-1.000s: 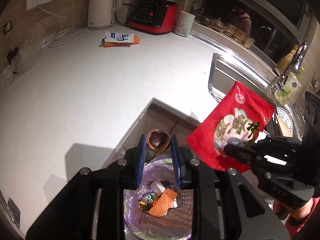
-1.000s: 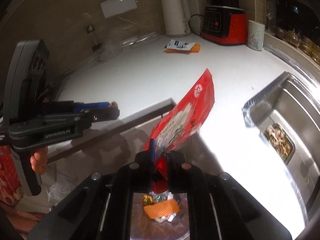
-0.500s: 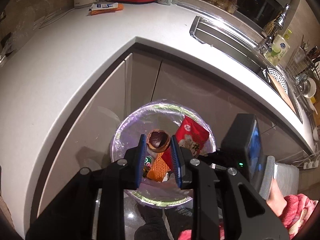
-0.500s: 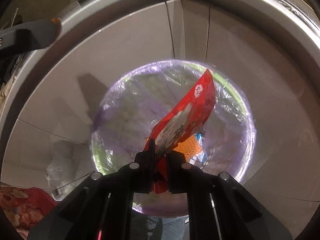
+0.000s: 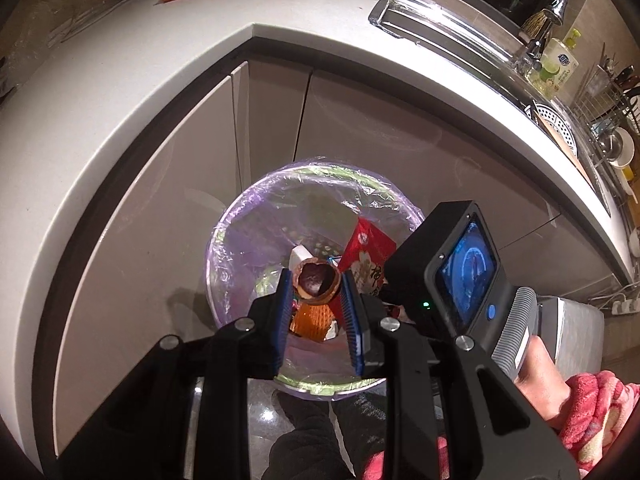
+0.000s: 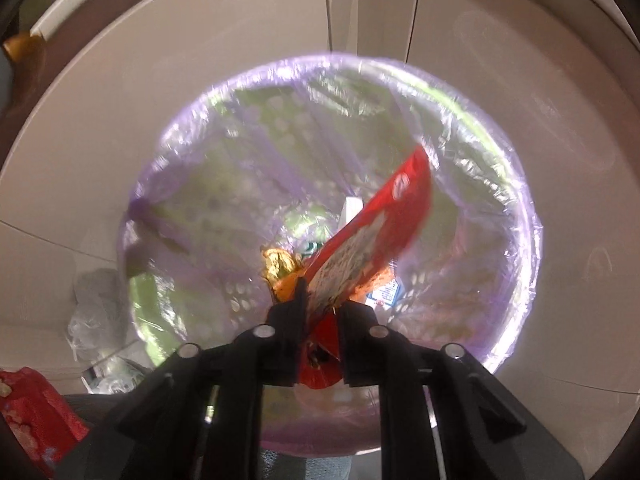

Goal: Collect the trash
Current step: 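Carry shell and red packet over the bin and open both tools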

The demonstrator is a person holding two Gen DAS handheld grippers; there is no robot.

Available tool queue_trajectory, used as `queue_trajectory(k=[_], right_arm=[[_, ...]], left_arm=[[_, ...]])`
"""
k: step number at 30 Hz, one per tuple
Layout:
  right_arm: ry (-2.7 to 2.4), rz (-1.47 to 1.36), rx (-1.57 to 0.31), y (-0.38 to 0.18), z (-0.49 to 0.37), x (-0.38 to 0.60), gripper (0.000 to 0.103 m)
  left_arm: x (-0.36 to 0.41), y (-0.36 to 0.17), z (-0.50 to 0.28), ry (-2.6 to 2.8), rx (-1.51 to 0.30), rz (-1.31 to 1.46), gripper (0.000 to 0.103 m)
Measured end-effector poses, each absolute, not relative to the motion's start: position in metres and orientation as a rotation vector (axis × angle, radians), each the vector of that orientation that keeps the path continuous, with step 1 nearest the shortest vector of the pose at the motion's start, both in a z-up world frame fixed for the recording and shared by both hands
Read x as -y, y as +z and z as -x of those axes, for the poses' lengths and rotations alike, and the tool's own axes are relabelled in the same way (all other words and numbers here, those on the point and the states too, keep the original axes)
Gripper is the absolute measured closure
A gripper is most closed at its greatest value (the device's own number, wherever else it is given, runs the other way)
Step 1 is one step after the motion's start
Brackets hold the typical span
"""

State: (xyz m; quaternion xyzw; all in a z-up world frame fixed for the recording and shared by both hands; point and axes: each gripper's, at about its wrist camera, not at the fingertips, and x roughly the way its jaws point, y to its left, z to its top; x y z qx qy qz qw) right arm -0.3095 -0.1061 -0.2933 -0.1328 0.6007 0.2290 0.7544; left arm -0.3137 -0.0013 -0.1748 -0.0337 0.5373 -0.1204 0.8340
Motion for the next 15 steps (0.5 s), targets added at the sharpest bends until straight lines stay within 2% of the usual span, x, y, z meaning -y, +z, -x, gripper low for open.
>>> queue_trajectory(k=[2,5,10,11,15], right_arm=[[0.491,0.309,-1.310,-0.295,0.311,0.105,0.042],[0.485,0.315,-1.295,-0.289,0.313,0.107,0.030],[0.446,0.301,-1.255,-0.266,0.313,0.123,0.022],[0.434,0.297,-1.236,-0.259,0.314,0.127,0.017],[0.379,0.288,-1.154,-0.223,0.324,0.150,0.008]], left_arm=[[0.002,-0.177,0.312,-0.254,-1.145,0.070,0.079],[0.003,-0.181,0.311,-0.257,-1.153,0.072,0.079],[0.007,-0.187,0.307,-0.265,-1.167,0.071,0.079],[0.007,-0.188,0.306,-0.270,-1.169,0.068,0.079],[0.013,-0.195,0.304,-0.294,-1.181,0.065,0.079]])
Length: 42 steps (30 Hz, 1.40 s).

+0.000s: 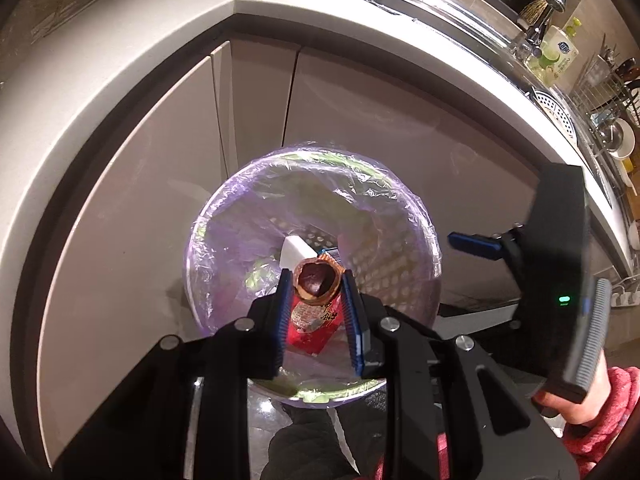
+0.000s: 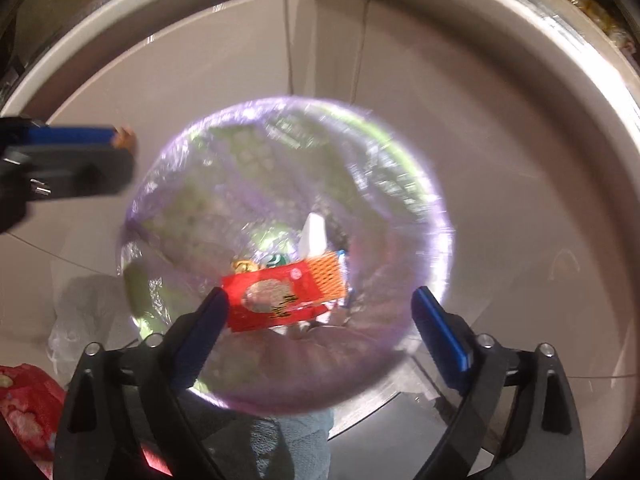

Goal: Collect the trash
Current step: 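Carry shell and red packet over the bin and open both tools, then raise both tools back over the counter toward the alcohol wipe packet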

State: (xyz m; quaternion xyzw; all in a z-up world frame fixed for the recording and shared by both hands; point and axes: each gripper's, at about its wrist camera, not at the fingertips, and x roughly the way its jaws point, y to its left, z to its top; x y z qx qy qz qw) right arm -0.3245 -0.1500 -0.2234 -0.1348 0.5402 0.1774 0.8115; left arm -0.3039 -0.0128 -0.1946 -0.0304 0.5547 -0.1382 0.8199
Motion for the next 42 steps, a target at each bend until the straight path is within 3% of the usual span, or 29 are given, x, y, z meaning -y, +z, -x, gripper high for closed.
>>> queue_trajectory(k=[5,7,9,11,15,24,32,35,42], right_arm=[[0.317,0.233,-1.094,-0.187,0.330,0.179,0.006],[0.301,0.204,-1.078,-0.176,0.328,0.189,0.006],[0.287,0.187,-1.064,-0.172,0.327,0.192,0.005],[0.281,0.178,-1.053,-0.167,0.325,0.196,0.004],[0.282,0.159,-1.033,-0.153,0.318,0.200,0.004],[0.319,0.147,-0.916,-0.102,0.286,0.198,0.002],[0.372,0.132,-0.821,-0.062,0.241,0.207,0.002],[0.397,0.125,-0.804,-0.055,0.224,0.213,0.002],[0.464,0.123,-0.807,-0.054,0.171,0.220,0.002]], left_arm=[[0.024,-0.212,0.299,-0.319,-1.224,0.051,0.078],[0.030,-0.220,0.297,-0.333,-1.257,0.046,0.074],[0.035,-0.225,0.296,-0.330,-1.273,0.033,0.045],[0.039,-0.224,0.296,-0.325,-1.256,0.017,0.035],[0.043,-0.211,0.290,-0.327,-1.230,0.014,0.026],[0.030,-0.159,0.250,-0.263,-1.112,0.059,0.014],[0.003,-0.107,0.198,-0.181,-1.004,0.109,0.013],[-0.012,-0.079,0.166,-0.134,-0.949,0.134,0.008],[-0.048,-0.038,0.062,0.022,-0.859,0.189,0.008]])
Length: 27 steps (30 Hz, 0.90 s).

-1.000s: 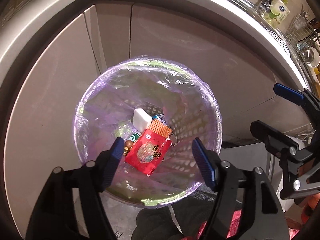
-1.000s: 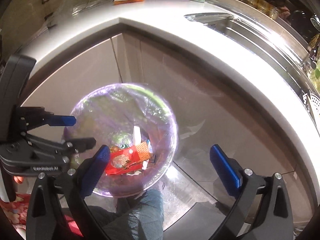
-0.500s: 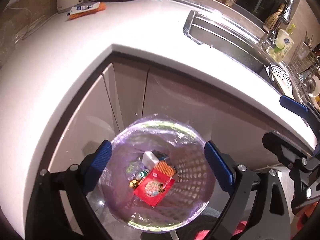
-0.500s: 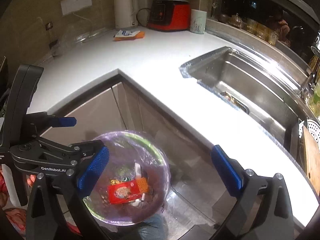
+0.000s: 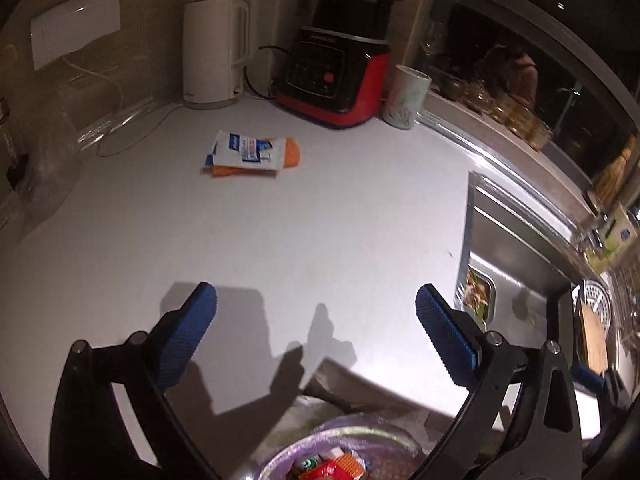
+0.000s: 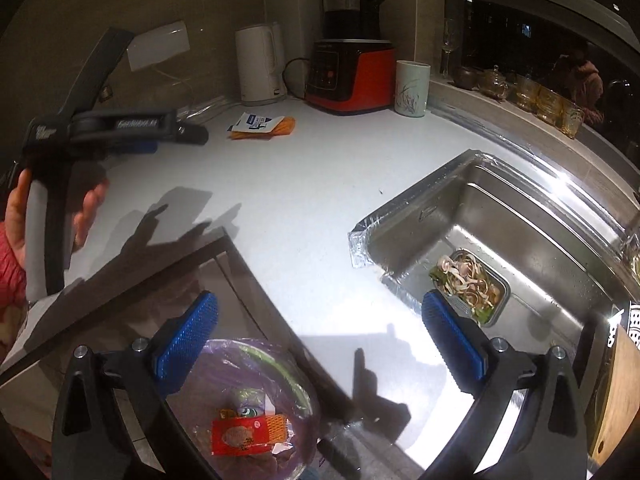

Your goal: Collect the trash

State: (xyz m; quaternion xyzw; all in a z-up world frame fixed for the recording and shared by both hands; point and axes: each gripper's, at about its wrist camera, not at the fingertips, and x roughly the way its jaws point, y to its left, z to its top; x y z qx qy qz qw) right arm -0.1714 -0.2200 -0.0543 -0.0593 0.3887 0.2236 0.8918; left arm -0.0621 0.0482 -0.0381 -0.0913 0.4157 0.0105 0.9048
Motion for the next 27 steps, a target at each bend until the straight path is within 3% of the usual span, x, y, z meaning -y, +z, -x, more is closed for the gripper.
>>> queue_trajectory(k=[9,19,22,24,27], right_arm=[[0.545,0.121,-0.841,-0.073,0.102,0.219,0.002],[0.609,0.085,-0.894,-0.097,0.042,0.229,0.002],[0.619,0.084,-0.895,-0.097,0.034,0.230,0.002],[0.627,0.084,-0.892,-0.097,0.028,0.230,0.002],[0.636,0.086,-0.889,-0.098,0.020,0.229,0.002]], left_arm=[[-0.085,-0.080,-0.061,0.179,-0.928,0.261,0.008],[-0.114,-0.116,-0.140,0.319,-0.997,0.389,0.009],[-0.117,-0.122,-0.152,0.334,-1.008,0.390,0.023],[-0.117,-0.127,-0.156,0.342,-1.019,0.370,0.046],[-0.115,-0.132,-0.157,0.341,-1.031,0.341,0.061]])
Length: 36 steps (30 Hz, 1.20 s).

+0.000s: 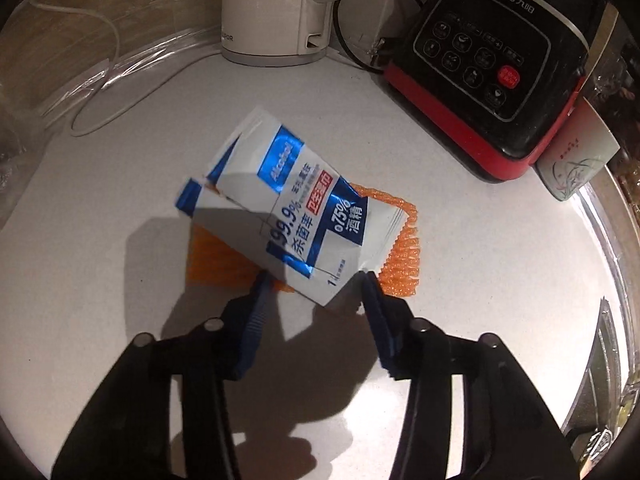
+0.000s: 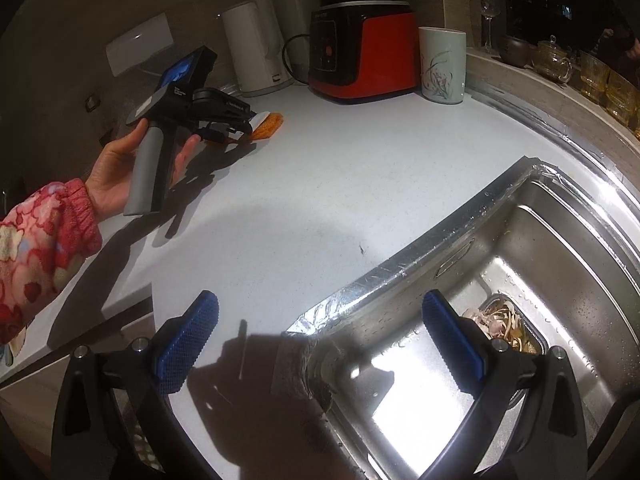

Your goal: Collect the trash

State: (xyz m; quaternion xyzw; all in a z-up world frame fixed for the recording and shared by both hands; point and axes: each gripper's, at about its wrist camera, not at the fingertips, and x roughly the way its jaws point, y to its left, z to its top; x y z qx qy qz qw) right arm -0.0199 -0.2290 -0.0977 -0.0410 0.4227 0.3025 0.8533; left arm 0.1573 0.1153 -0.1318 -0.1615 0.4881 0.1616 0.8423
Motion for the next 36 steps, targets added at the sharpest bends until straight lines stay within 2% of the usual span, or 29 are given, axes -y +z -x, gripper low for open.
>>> queue_trajectory(k=[1,2,3,4,16,17,19,20,21,32,34,35,36], right_arm=[[0.638,0.086,-0.889,-0.098,0.018,0.229,0.002],[0.640,0.084,-0.888,-0.098,0.016,0.228,0.002],[0.641,0.082,-0.889,-0.098,0.015,0.228,0.002],[0.643,0.080,-0.889,-0.099,0.014,0.227,0.002],[0.678,0.081,-0.888,-0.102,0.009,0.209,0.002],[0.682,0.084,-0.887,-0.102,0.010,0.207,0.002],[0.688,0.087,-0.887,-0.103,0.012,0.204,0.002],[0.690,0.086,-0.888,-0.104,0.013,0.203,0.002],[0.692,0.085,-0.891,-0.105,0.014,0.203,0.002],[0.690,0.099,-0.908,-0.112,0.012,0.201,0.002],[0.690,0.099,-0.907,-0.112,0.009,0.201,0.002],[0.690,0.099,-0.905,-0.112,0.007,0.200,0.002],[0.691,0.100,-0.903,-0.111,0.006,0.199,0.002]], left_arm=[[-0.114,-0.132,-0.157,0.348,-1.025,0.322,0.063],[-0.113,-0.132,-0.155,0.349,-1.018,0.302,0.071],[-0.111,-0.132,-0.154,0.335,-1.020,0.289,0.089],[-0.111,-0.132,-0.152,0.314,-1.030,0.289,0.094],[-0.118,-0.112,-0.106,0.255,-0.968,0.287,0.095],[-0.123,-0.110,-0.106,0.258,-0.969,0.294,0.091],[-0.131,-0.105,-0.107,0.266,-0.971,0.286,0.056],[-0.136,-0.103,-0.108,0.292,-0.962,0.273,0.026],[-0.139,-0.099,-0.107,0.316,-0.934,0.248,0.017],[-0.155,-0.127,-0.171,0.322,-1.015,0.182,0.013],[-0.152,-0.131,-0.176,0.324,-1.016,0.150,0.029],[-0.149,-0.133,-0.177,0.311,-1.025,0.133,0.055],[-0.148,-0.135,-0.178,0.294,-1.042,0.132,0.069]])
